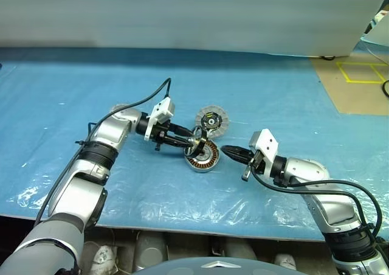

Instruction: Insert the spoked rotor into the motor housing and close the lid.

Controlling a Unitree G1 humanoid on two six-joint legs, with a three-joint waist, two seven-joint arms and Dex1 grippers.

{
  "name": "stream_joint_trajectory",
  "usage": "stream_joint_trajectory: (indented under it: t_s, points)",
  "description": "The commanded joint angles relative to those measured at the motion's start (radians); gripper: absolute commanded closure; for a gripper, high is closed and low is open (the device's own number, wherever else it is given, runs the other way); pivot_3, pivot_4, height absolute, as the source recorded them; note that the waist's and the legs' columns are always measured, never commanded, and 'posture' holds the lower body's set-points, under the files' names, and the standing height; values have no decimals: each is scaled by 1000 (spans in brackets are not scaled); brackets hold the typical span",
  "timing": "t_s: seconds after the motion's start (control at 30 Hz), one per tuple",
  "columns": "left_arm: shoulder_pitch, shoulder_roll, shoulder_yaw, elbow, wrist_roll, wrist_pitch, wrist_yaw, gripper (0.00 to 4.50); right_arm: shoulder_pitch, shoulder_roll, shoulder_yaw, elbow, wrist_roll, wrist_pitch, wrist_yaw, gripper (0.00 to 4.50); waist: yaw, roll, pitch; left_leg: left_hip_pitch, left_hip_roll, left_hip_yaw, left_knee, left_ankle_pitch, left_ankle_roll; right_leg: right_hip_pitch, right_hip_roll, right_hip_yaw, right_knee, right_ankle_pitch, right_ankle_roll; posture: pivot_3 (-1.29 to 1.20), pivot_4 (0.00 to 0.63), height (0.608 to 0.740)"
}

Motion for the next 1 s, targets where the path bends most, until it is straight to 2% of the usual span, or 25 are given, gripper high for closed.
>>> stream_joint_trajectory:
  t_s: [0.03,0.9,1.0]
  points:
    - [1,5,8,-11,16,-16,-14,3029,-10,-1,-1,-10,-1,-18,-2,4500,0,0,0,0,0,0,0,0,0,0,0,0,0,0,0,0,150,740]
    - [-5,-19,-12,-18,71,-11,-39,3029,44,-37,-27,-56,43,-9,26,4500,1,0,0,0,0,0,0,0,0,0,0,0,0,0,0,0,150,740]
    - [-10,-22,-11,-13,78,-12,-35,2203,40,-36,-26,-53,40,-10,23,4500,1,0,0,0,0,0,0,0,0,0,0,0,0,0,0,0,150,740]
